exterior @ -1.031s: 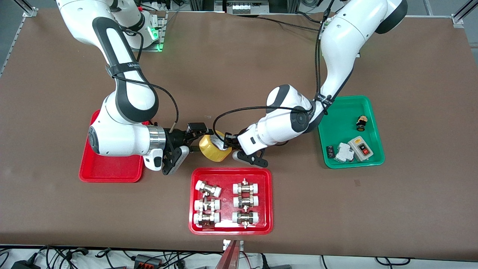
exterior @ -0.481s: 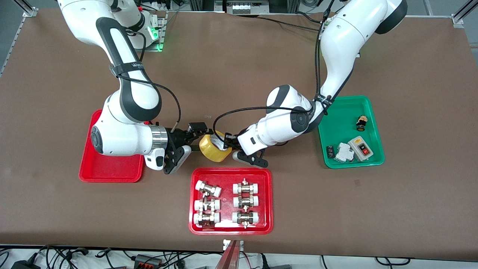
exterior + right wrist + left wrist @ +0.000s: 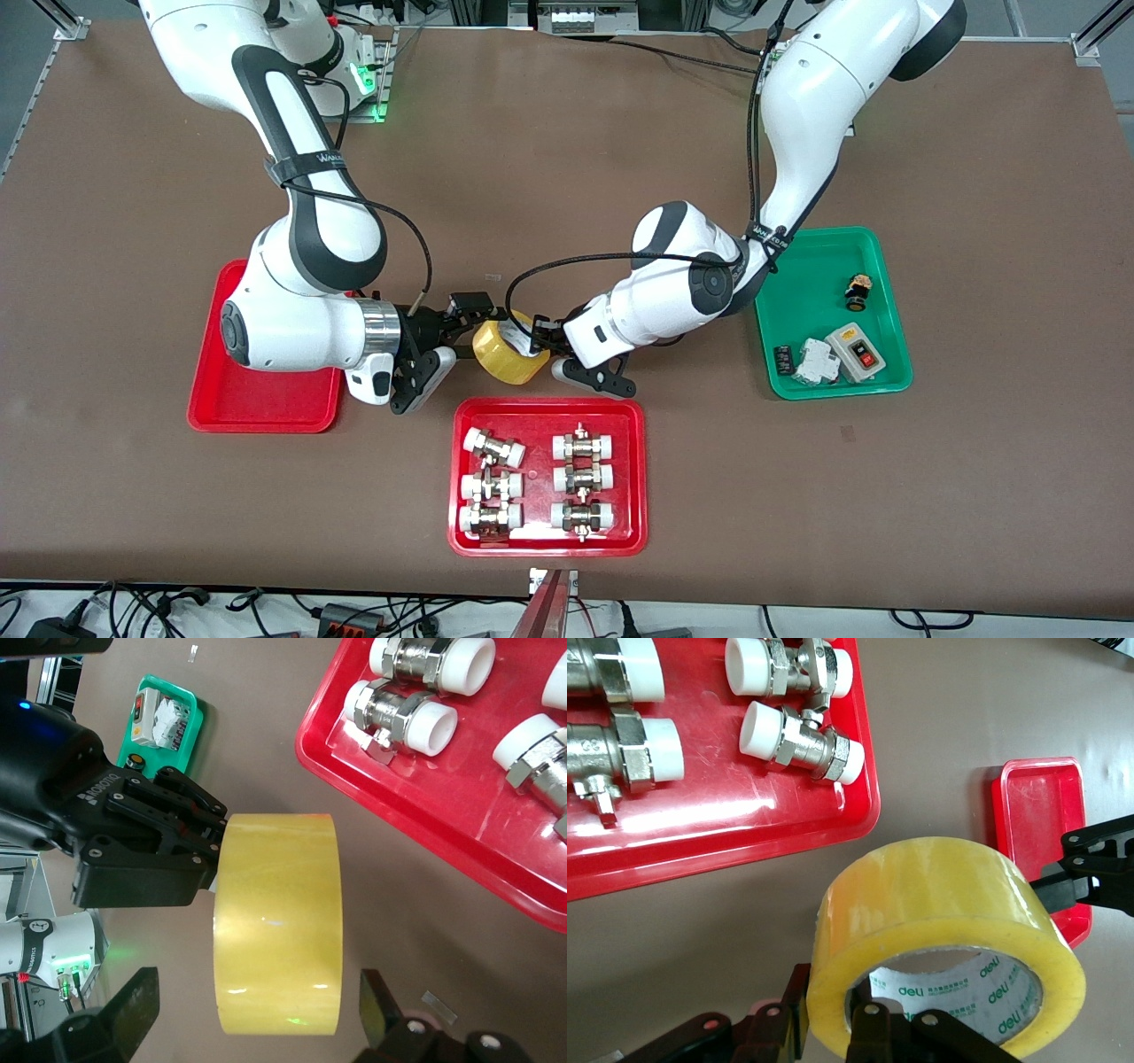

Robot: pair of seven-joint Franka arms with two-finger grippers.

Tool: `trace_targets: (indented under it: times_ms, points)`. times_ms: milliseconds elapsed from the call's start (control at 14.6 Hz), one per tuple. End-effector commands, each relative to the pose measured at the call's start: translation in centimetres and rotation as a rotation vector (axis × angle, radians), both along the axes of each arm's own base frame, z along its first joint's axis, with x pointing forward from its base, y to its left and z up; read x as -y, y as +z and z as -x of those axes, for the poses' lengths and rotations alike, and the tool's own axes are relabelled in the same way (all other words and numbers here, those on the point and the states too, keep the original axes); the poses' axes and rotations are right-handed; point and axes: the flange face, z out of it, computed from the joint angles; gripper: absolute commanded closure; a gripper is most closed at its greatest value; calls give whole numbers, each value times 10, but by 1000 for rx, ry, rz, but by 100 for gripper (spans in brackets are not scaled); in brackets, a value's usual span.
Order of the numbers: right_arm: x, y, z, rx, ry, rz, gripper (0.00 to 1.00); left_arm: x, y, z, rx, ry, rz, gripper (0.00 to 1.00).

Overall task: Left arm passes tape to right arm into tray
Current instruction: 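Close the right gripper on the tape held by the left gripper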

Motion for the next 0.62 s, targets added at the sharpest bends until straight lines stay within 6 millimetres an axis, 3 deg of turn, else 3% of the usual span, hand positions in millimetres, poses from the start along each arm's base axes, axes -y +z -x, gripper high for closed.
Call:
trace_targets:
  times_ms: [0, 69, 275, 412, 550]
  points:
    - [-5, 0, 2, 6, -4, 23, 4, 4, 7, -6, 31, -9, 8, 99]
    - [-5, 0, 2, 7, -3, 23, 10, 4, 8, -5, 32, -9, 10, 99]
    - [-5, 0, 2, 7, -2, 24, 53, 4, 8, -5, 32, -9, 10, 99]
    - [-4, 0, 1, 8, -3, 24, 69, 4, 7, -5, 31, -9, 9, 99]
    - [-4, 0, 1, 9, -1, 24, 74, 4, 7, -5, 31, -10, 9, 99]
